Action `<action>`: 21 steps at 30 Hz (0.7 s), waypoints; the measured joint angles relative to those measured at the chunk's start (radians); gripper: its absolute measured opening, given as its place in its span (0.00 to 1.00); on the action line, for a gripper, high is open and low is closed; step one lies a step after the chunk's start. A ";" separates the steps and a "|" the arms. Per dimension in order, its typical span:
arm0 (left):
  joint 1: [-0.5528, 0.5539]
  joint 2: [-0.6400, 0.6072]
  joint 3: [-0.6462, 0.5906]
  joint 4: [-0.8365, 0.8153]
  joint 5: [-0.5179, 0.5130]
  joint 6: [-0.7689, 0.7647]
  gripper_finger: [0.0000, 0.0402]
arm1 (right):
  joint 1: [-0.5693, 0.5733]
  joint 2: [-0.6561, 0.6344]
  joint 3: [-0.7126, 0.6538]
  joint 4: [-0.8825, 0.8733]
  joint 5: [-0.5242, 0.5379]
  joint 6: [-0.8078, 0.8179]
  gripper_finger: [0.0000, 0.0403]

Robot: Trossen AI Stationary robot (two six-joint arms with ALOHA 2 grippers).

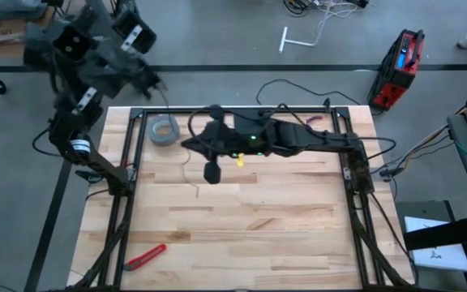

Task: Coil cords
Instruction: Coil the black wire on the black spool

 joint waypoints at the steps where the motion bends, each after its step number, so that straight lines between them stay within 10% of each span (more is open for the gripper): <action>1: 0.017 -0.001 0.000 -0.015 -0.001 -0.001 0.01 | 0.007 -0.014 0.000 -0.036 0.034 -0.025 0.01; 21: 0.275 0.045 -0.013 -0.389 -0.207 -0.168 0.01 | 0.147 -0.227 0.001 -0.258 0.326 -0.297 0.00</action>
